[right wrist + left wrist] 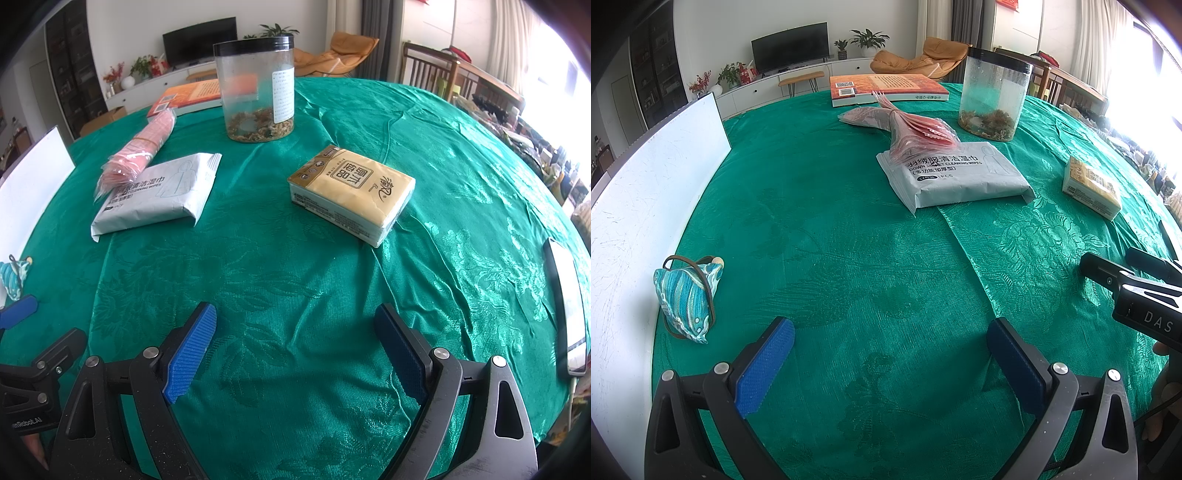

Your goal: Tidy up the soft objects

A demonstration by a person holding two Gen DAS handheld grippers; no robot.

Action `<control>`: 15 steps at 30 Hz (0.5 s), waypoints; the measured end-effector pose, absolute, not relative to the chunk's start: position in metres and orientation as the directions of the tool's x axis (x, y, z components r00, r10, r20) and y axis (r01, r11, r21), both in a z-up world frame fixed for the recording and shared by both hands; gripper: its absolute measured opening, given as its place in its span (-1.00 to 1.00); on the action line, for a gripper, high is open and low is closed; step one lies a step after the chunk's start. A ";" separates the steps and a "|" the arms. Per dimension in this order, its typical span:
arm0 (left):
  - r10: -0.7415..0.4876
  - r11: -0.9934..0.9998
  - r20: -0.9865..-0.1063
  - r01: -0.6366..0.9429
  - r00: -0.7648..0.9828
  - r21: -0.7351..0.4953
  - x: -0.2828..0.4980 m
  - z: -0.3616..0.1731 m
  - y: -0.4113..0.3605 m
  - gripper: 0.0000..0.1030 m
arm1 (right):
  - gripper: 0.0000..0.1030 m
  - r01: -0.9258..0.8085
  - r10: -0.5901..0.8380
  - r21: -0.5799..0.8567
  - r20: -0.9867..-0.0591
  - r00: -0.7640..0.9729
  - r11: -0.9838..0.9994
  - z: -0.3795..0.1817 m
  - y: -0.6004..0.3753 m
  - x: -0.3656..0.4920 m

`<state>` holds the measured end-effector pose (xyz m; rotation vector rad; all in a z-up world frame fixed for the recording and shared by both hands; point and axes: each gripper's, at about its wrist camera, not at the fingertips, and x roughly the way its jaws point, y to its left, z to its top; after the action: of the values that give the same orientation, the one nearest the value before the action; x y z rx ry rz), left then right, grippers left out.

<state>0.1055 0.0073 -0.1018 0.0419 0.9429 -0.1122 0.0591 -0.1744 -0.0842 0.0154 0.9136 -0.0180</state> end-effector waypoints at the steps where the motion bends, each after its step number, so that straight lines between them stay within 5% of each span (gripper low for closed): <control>1: -0.078 0.993 -0.809 0.115 0.582 -0.014 0.106 -0.102 0.007 1.00 | 0.74 0.022 -0.009 0.006 -0.792 0.611 1.000 -0.084 -0.174 0.059; 10: -0.177 0.982 -0.803 0.153 0.569 -0.107 0.163 -0.062 -0.001 1.00 | 0.78 0.019 -0.006 0.007 -0.793 0.609 1.000 -0.084 -0.175 0.060; 15: -0.121 0.982 -0.821 0.190 0.559 -0.015 0.225 -0.058 -0.026 1.00 | 0.79 0.013 -0.003 0.007 -0.794 0.608 1.000 -0.084 -0.173 0.060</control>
<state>0.2245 -0.0257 -0.0581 0.0781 0.9609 -0.1839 0.0602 -0.1729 -0.0845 0.0124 0.9178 -0.0093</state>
